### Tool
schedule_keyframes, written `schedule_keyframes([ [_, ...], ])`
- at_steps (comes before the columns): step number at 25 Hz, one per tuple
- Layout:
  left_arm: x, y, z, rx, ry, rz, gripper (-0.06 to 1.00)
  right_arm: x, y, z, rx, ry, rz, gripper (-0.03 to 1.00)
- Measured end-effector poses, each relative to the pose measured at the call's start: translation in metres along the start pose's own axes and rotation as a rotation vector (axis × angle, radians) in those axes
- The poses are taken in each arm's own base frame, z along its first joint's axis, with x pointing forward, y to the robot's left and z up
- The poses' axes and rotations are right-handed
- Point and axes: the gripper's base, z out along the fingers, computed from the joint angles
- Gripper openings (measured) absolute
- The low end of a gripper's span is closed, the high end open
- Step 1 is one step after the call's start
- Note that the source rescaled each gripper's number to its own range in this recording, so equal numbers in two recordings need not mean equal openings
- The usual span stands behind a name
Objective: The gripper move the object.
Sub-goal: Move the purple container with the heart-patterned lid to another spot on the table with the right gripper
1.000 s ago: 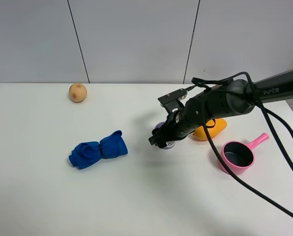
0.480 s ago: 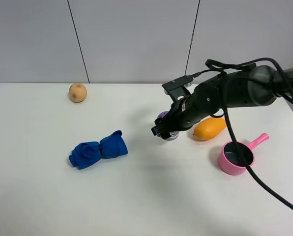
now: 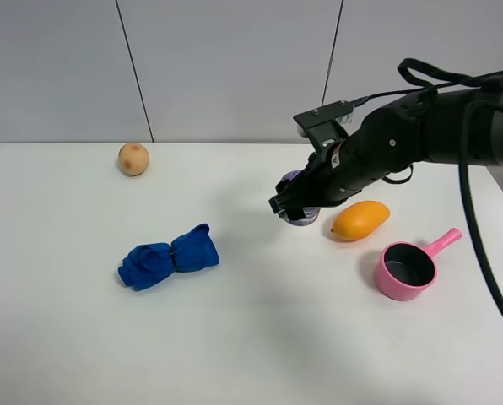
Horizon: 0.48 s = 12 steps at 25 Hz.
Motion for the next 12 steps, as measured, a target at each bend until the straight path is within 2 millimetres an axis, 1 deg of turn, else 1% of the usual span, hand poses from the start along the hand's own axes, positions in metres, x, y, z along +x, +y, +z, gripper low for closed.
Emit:
schedule_keyframes([
  [2,0.0,0.0,0.0,0.0,0.0,0.0,1.0,0.0,-0.007,-0.006,0.012,0.008,0.016,0.0],
  [5,0.0,0.0,0.0,0.0,0.0,0.0,1.0,0.003,-0.028,-0.012,0.046,0.033,0.062,0.0],
  [12,0.0,0.0,0.0,0.0,0.0,0.0,1.0,0.011,-0.088,-0.026,0.169,0.048,0.121,0.0],
])
